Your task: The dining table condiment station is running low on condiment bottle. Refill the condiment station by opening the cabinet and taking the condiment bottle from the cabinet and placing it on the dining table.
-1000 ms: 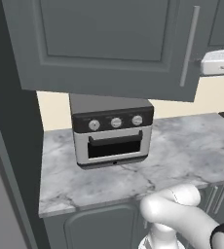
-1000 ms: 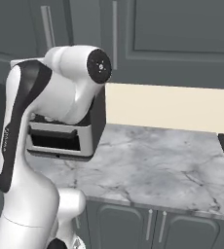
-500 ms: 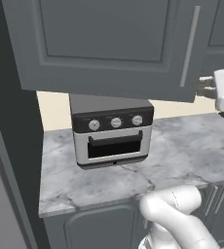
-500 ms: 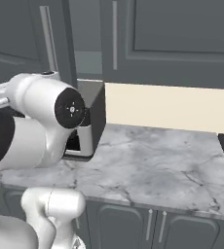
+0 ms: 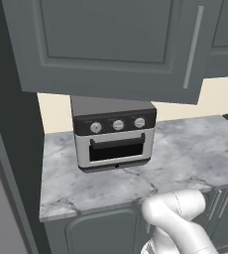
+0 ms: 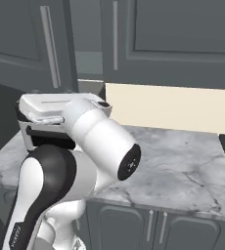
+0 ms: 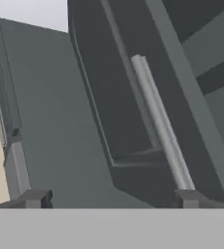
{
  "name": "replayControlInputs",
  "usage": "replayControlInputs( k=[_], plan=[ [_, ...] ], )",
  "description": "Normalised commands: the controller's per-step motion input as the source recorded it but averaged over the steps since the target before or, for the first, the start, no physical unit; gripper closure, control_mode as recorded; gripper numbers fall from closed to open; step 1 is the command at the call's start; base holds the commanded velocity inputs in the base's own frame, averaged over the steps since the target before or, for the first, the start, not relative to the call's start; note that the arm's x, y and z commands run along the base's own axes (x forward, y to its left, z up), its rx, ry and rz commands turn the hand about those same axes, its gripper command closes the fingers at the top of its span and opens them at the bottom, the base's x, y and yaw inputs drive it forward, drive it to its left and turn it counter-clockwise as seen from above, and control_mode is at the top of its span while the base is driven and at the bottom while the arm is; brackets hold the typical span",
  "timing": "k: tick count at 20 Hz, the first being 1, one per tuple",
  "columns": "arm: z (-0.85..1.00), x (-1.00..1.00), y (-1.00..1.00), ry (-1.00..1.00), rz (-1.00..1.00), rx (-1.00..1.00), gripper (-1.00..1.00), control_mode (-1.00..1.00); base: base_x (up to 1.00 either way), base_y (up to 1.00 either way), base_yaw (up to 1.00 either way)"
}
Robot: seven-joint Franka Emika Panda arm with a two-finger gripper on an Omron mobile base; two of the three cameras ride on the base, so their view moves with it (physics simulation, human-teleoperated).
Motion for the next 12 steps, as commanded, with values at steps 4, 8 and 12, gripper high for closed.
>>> replayControlInputs(
  k=[4, 8, 12],
  plan=[
    [-0.4, 0.59, -1.0, 0.26, -0.03, 0.29, -1.0, -1.0, 0.0, 0.0, 0.0],
    [-0.09, 1.0, -0.76, 0.32, 0.0, 0.32, -1.0, -1.0, 0.0, 0.0, 0.0],
    [-0.02, 1.0, -0.06, 0.33, 0.0, 0.2, -1.0, -1.0, 0.0, 0.0, 0.0]
  ],
)
